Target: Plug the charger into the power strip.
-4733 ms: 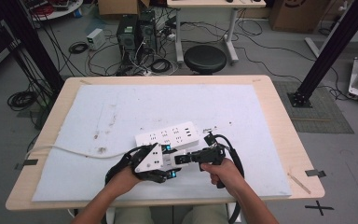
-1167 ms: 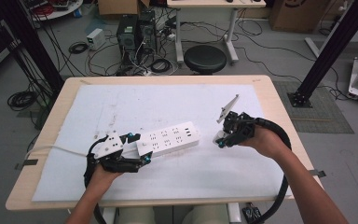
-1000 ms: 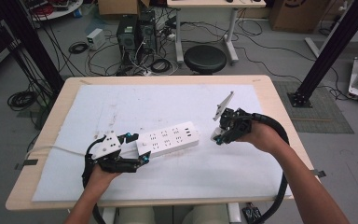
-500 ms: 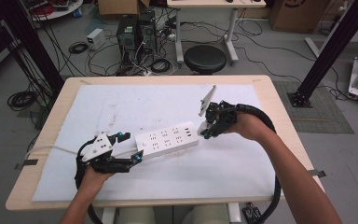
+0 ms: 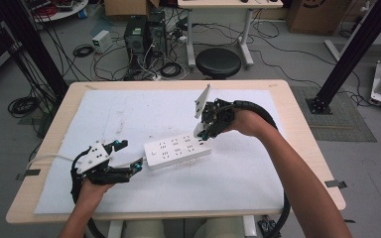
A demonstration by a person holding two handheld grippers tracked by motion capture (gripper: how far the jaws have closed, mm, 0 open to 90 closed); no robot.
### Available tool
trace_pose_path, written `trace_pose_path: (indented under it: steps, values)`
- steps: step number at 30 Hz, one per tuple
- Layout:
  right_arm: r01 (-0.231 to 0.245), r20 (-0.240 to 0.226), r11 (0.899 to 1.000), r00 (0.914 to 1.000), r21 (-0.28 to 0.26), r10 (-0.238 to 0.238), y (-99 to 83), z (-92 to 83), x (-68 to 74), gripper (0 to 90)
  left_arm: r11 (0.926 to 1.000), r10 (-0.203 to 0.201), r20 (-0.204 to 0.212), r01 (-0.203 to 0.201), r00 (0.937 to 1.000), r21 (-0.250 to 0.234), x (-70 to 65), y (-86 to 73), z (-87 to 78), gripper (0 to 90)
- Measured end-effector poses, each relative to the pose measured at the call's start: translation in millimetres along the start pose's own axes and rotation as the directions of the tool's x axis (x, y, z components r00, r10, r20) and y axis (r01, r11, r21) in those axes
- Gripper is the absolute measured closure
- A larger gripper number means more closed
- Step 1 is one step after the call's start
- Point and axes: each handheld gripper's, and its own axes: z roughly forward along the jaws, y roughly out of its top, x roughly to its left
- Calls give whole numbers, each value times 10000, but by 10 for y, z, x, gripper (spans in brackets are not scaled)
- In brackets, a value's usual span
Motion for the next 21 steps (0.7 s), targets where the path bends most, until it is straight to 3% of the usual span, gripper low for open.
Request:
trace_pose_path:
  steps: [14, 18, 21]
  values:
    - [804, -108, 9965, 9967, 232, -802, 153, 189, -142, 630, 9998, -186, -198, 185, 9996, -73, 46, -71, -89, 187]
    - [1286, -248, 9912, 9915, 318, -1278, 210, 274, -192, 630, 9997, -239, -275, 237, 9993, -110, 72, -80, -119, 187]
    - [1356, -338, 9904, 9903, 255, -1347, 223, 348, -239, 630, 9995, -283, -343, 278, 9990, -144, 98, -92, -142, 187]
